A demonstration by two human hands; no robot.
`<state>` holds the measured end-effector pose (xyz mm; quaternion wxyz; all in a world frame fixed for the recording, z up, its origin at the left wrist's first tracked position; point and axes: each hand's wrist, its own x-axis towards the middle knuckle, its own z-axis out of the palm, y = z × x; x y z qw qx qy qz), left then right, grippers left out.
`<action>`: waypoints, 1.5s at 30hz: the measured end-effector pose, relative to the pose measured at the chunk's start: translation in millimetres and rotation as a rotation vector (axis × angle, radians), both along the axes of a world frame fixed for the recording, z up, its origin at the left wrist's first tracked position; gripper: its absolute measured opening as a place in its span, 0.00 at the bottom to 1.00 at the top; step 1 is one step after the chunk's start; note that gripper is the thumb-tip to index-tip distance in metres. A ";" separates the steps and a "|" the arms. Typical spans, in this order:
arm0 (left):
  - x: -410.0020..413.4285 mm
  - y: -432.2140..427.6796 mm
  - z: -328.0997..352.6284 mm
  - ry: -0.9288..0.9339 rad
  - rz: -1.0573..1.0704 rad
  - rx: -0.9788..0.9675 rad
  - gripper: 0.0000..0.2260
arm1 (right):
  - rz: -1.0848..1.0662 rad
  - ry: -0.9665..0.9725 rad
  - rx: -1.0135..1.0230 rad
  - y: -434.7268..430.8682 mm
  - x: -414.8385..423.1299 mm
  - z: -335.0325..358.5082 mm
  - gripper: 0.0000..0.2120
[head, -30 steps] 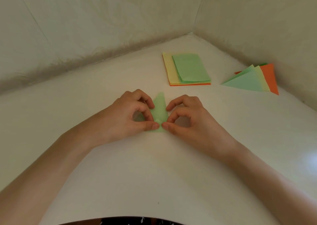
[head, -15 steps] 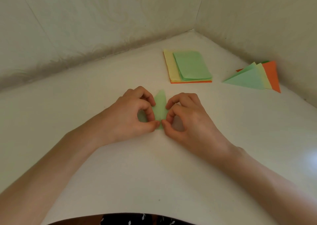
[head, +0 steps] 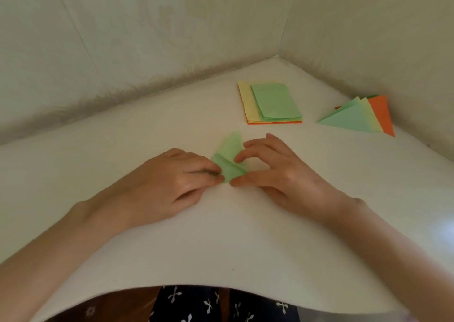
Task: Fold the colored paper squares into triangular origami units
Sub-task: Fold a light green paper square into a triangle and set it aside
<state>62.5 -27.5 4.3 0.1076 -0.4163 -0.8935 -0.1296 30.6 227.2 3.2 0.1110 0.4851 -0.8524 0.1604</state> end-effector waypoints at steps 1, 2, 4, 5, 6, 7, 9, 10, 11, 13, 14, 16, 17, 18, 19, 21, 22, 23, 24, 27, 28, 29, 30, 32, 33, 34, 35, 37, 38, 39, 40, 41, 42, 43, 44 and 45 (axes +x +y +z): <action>3.9 0.1 0.0 0.002 0.005 -0.015 0.15 | 0.018 0.020 0.038 4.6 -0.3 1.2 0.16; 7.2 0.6 -0.2 0.002 0.009 -0.025 0.16 | 0.030 0.031 0.072 8.5 0.0 1.8 0.17; 11.2 0.1 -0.4 -0.009 0.013 -0.045 0.17 | 0.047 0.032 0.112 13.3 2.1 2.1 0.18; 12.4 -0.9 -0.2 -0.017 0.018 -0.048 0.17 | 0.052 0.021 0.115 14.4 3.7 2.5 0.18; 13.2 -2.3 -0.1 -0.024 0.022 -0.044 0.17 | 0.052 0.002 0.107 14.8 4.8 3.2 0.19; 14.2 -3.8 -0.3 -0.029 0.026 -0.035 0.17 | 0.048 -0.024 0.093 14.7 5.9 4.1 0.20; 15.5 -4.2 -0.5 -0.033 0.032 -0.023 0.17 | 0.036 -0.078 0.052 13.1 7.7 6.0 0.21; 15.6 -3.3 -0.7 -0.030 0.030 -0.022 0.17 | 0.028 -0.092 0.035 11.9 8.3 6.6 0.21; 15.2 -2.0 -0.9 -0.024 0.028 -0.022 0.17 | 0.019 -0.091 0.027 10.8 8.4 6.6 0.22; 14.0 0.0 -1.3 -0.010 0.031 -0.026 0.18 | 0.007 -0.041 0.046 8.3 9.0 5.8 0.23; 13.8 0.4 -1.3 -0.007 0.035 -0.021 0.18 | 0.006 -0.008 0.058 7.6 9.1 5.1 0.22; 14.8 0.0 -0.5 -0.014 0.038 0.003 0.17 | 0.009 0.027 0.046 7.8 8.4 3.2 0.19; 15.8 -0.5 -0.3 -0.020 0.039 0.016 0.17 | 0.009 0.022 0.028 7.9 7.8 2.8 0.18; 16.5 -0.8 0.2 -0.021 0.038 0.026 0.16 | 0.010 0.006 0.006 7.7 7.1 3.1 0.18; 17.2 -1.1 0.6 -0.021 0.037 0.028 0.15 | 0.009 -0.014 -0.016 7.5 6.6 3.6 0.18; 17.9 -0.6 1.4 -0.022 0.034 0.027 0.13 | -0.001 -0.037 -0.033 6.8 7.0 5.5 0.18; 17.8 -0.2 1.3 -0.025 0.033 0.026 0.13 | -0.008 -0.035 -0.027 6.1 8.3 6.5 0.18; 17.7 0.6 1.5 -0.025 0.033 0.026 0.14 | -0.014 -0.030 -0.019 4.9 9.7 7.0 0.19; 17.4 0.9 1.4 -0.022 0.032 0.025 0.15 | -0.019 -0.019 -0.010 3.5 11.1 7.1 0.19; 17.2 1.5 1.2 -0.005 0.032 0.035 0.16 | -0.023 0.043 0.022 0.2 12.9 5.5 0.20; 17.8 0.9 1.0 -0.004 0.036 0.039 0.15 | -0.020 0.052 0.020 -0.1 12.9 5.0 0.19; 17.8 0.0 0.2 -0.012 0.043 0.042 0.14 | -0.019 0.048 0.006 -0.1 12.9 4.9 0.18; 17.1 -0.7 -0.7 -0.024 0.052 0.049 0.12 | -0.021 0.036 -0.015 0.3 12.8 5.5 0.17; 12.9 -1.8 -2.9 -0.084 0.073 0.105 0.09 | -0.036 0.005 -0.050 1.0 12.7 6.8 0.14; 9.5 -1.9 -3.4 -0.151 0.084 0.156 0.10 | -0.048 -0.006 -0.056 0.8 12.7 6.8 0.14; 5.7 -2.1 -3.8 -0.232 0.093 0.214 0.11 | -0.060 -0.017 -0.059 0.3 12.9 6.4 0.13; 2.1 -1.8 -4.4 -0.302 0.093 0.270 0.13 | -0.070 -0.029 -0.060 -0.7 13.1 6.0 0.12; -2.5 -0.9 -6.4 -0.350 0.079 0.356 0.14 | -0.094 -0.069 -0.060 -3.3 13.3 5.4 0.14; -3.6 -1.2 -7.8 -0.345 0.075 0.375 0.14 | -0.107 -0.093 -0.061 -4.5 13.6 5.2 0.15; -3.9 -1.3 -8.8 -0.336 0.076 0.381 0.14 | -0.118 -0.112 -0.065 -5.8 13.8 5.3 0.17; -3.9 -1.3 -9.6 -0.323 0.074 0.379 0.14 | -0.124 -0.124 -0.070 -7.1 13.9 5.8 0.18; -3.7 -1.3 -10.1 -0.300 0.068 0.371 0.13 | -0.126 -0.130 -0.074 -8.6 14.1 5.8 0.19; -4.1 -0.6 -10.3 -0.274 0.061 0.361 0.13 | -0.125 -0.128 -0.075 -10.5 14.3 5.7 0.19; -4.6 0.3 -10.0 -0.256 0.055 0.348 0.11 | -0.128 -0.120 -0.075 -12.5 14.6 5.1 0.20; -5.5 1.1 -9.4 -0.254 0.051 0.339 0.10 | -0.137 -0.108 -0.073 -14.4 14.9 4.2 0.20; -6.2 1.7 -8.7 -0.261 0.052 0.337 0.08 | -0.151 -0.087 -0.066 -16.0 15.1 3.1 0.21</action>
